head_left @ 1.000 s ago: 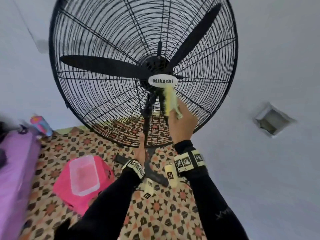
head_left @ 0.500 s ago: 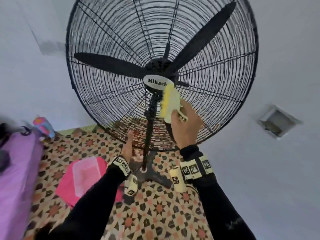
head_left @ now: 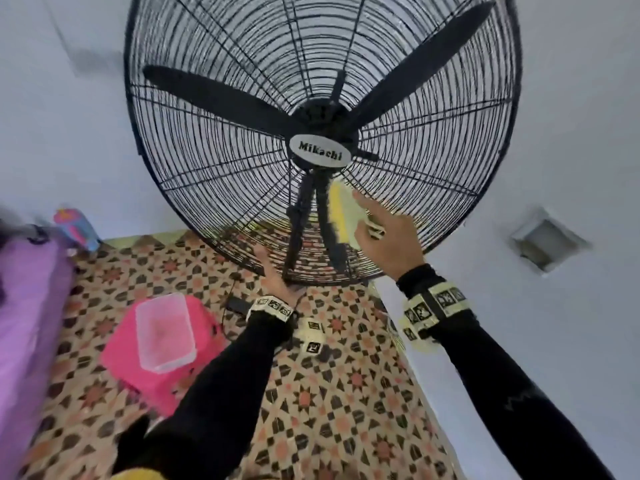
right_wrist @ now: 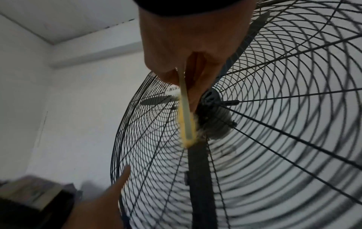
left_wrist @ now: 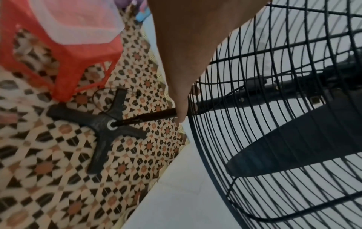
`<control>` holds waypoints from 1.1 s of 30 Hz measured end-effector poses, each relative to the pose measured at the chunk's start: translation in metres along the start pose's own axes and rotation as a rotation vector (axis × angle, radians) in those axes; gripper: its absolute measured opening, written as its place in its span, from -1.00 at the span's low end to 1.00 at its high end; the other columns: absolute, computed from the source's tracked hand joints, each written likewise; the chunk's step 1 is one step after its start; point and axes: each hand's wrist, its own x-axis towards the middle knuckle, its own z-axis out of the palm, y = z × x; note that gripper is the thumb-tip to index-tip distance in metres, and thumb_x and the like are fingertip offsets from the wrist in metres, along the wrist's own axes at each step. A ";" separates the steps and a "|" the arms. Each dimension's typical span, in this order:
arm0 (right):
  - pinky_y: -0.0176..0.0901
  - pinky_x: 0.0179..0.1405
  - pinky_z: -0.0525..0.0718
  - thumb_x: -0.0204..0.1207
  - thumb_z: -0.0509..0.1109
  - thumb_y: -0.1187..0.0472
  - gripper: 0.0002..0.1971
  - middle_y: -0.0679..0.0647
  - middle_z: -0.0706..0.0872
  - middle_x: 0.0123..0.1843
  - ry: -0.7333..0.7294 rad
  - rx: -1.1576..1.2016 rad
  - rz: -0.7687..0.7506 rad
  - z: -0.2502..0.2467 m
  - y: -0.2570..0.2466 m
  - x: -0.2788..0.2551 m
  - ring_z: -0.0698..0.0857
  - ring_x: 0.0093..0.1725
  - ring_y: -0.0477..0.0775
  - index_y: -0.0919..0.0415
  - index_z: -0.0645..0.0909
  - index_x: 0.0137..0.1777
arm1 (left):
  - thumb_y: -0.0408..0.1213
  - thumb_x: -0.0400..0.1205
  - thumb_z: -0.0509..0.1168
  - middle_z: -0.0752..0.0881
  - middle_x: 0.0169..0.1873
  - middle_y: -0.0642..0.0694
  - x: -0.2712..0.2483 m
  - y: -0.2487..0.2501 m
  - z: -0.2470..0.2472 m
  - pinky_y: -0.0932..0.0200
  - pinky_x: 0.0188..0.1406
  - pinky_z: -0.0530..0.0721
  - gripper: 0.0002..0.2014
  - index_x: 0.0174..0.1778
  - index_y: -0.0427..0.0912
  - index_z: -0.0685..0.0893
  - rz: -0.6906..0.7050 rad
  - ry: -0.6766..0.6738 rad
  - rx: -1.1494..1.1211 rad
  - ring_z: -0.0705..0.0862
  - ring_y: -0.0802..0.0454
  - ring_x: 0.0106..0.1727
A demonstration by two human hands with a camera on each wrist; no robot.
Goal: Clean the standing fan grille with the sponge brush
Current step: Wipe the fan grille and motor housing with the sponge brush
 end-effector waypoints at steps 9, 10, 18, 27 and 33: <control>-0.27 -0.65 0.47 0.75 0.30 0.15 -0.53 0.00 0.58 -0.51 -0.095 -0.057 -0.077 -0.004 -0.003 0.009 0.27 -0.70 -0.02 0.03 0.47 0.66 | 0.72 0.16 0.37 0.31 0.75 -0.22 0.012 0.012 -0.012 -0.40 0.49 0.57 0.38 0.84 0.05 0.13 0.172 -0.117 -0.112 0.43 -0.37 0.64; -0.28 -0.62 0.53 0.73 0.32 0.16 -0.54 -0.01 0.63 -0.47 -0.186 -0.086 -0.055 -0.005 0.000 0.004 0.31 -0.71 -0.04 0.03 0.51 0.62 | 0.68 0.10 0.45 0.36 0.72 -0.23 0.019 0.009 -0.013 -0.40 0.49 0.58 0.42 0.83 0.02 0.17 0.115 -0.127 -0.123 0.46 -0.38 0.61; -0.14 -0.67 0.60 0.81 0.20 0.06 -0.49 0.11 0.65 -0.48 -0.115 -0.100 -0.087 -0.007 0.014 -0.009 0.39 -0.71 0.03 -0.11 0.26 0.73 | 0.62 0.39 0.34 0.61 0.43 -0.22 0.000 0.005 0.005 -0.31 0.28 0.72 0.05 0.56 -0.17 0.46 0.152 -0.060 -0.254 0.65 -0.33 0.29; -0.44 -0.73 0.30 0.83 0.16 0.08 -0.46 -0.19 0.50 -0.41 -0.137 -0.093 -0.114 -0.004 0.026 -0.025 0.24 -0.67 -0.19 -0.05 0.12 0.76 | 0.50 0.29 0.49 0.58 0.43 -0.15 0.017 -0.029 0.017 -0.13 0.28 0.76 0.08 0.65 -0.03 0.40 0.246 0.010 -0.162 0.57 -0.25 0.38; -0.39 -0.60 -0.03 0.62 0.39 0.31 -0.39 -0.27 0.05 -0.53 -0.374 -0.104 -0.312 0.012 0.074 -0.065 0.02 -0.63 -0.26 0.33 0.38 0.68 | 0.06 0.78 0.30 0.71 -0.05 0.00 -0.005 -0.071 0.064 0.24 0.21 0.73 -0.65 0.38 -0.05 0.69 0.222 -0.148 -0.108 0.72 -0.07 0.13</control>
